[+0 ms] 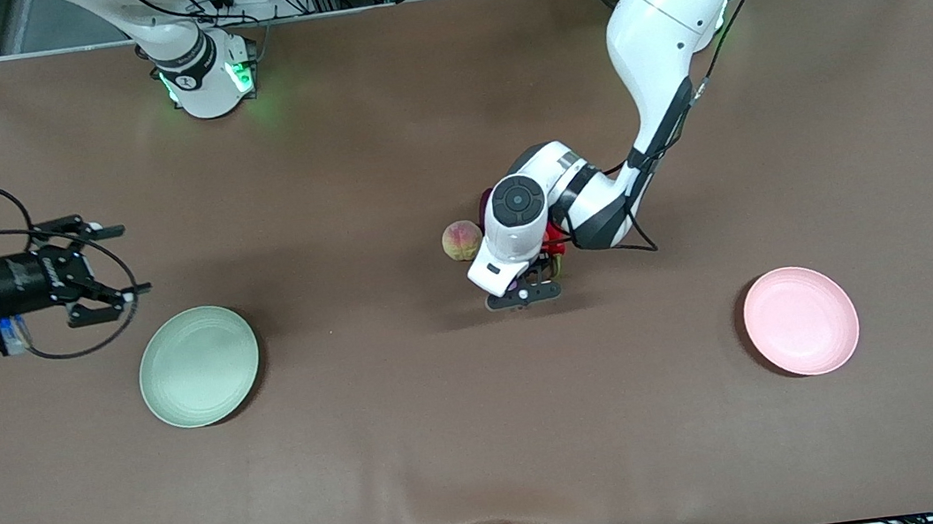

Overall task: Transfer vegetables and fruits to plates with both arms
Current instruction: 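Carry the eggplant toward the pink plate while the right gripper reaches the peach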

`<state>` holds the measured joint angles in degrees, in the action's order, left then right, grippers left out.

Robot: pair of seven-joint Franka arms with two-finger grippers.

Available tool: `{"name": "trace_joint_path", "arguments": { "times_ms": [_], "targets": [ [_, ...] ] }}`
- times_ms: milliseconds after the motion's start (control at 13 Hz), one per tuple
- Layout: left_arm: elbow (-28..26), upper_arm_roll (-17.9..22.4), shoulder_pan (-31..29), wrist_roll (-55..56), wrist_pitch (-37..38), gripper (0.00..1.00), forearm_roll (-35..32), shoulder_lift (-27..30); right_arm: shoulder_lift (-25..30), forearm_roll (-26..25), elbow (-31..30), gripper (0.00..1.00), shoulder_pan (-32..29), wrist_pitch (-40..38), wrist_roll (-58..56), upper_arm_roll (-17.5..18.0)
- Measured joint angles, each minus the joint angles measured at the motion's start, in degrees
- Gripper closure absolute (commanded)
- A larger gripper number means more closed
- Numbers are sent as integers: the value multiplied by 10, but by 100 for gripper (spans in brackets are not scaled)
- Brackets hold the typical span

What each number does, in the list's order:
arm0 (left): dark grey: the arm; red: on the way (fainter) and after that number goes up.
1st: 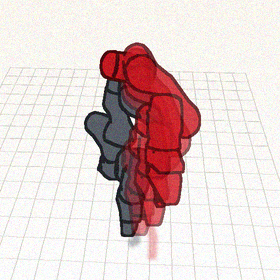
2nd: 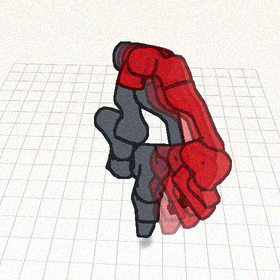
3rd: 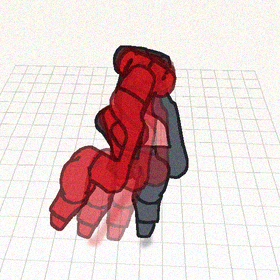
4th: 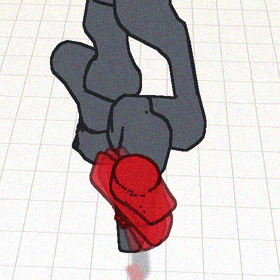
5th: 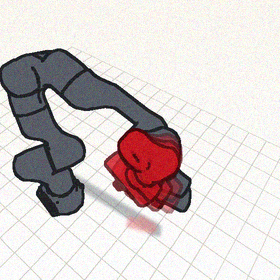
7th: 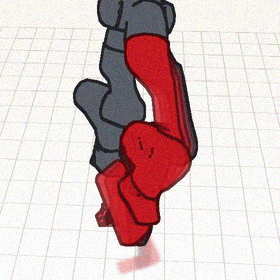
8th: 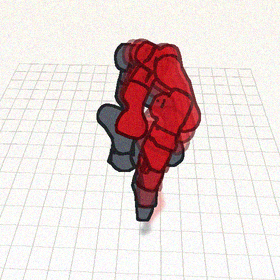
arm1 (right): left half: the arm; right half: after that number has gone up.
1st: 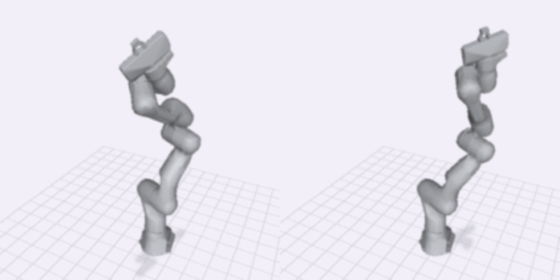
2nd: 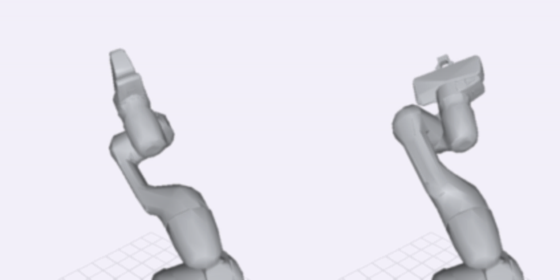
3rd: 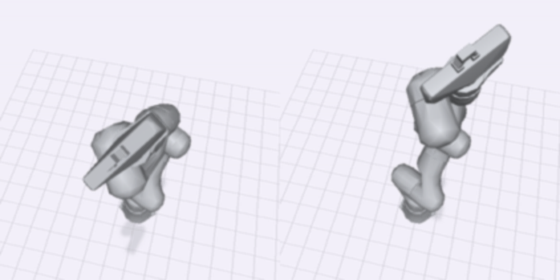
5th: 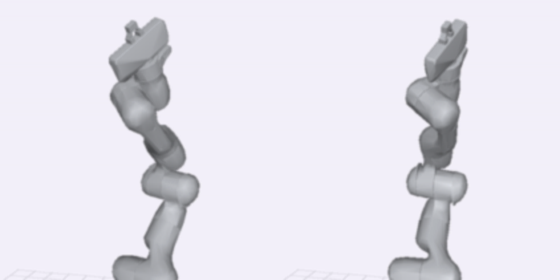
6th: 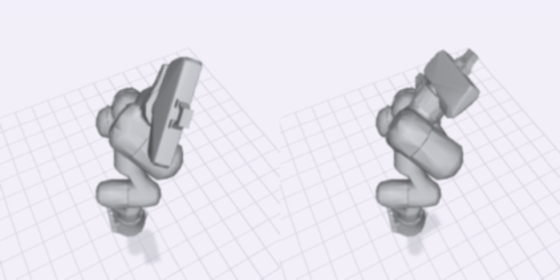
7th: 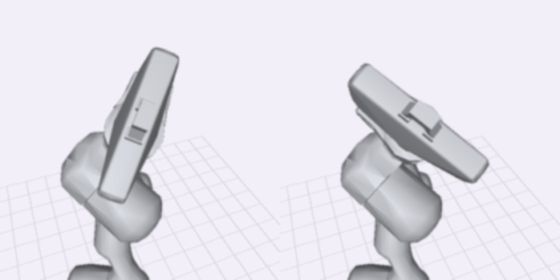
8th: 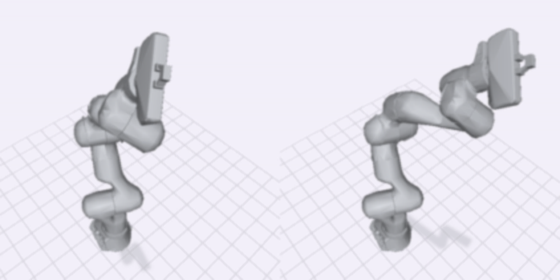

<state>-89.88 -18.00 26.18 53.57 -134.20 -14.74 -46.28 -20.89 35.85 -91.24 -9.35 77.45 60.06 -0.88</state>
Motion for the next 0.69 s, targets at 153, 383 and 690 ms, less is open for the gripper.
{"name": "trace_joint_path", "arguments": {
  "times_ms": [153,383,690],
  "targets": [
    [2,0,0,0,0,100,0,0,-8,1,-22,0,22,33,0,1],
    [16,1,-3,0,-1,100,0,3,-8,1,-47,0,52,77,1,2],
    [26,1,-8,1,44,100,10,45,-8,2,-81,0,90,136,2,3]
  ]
}}
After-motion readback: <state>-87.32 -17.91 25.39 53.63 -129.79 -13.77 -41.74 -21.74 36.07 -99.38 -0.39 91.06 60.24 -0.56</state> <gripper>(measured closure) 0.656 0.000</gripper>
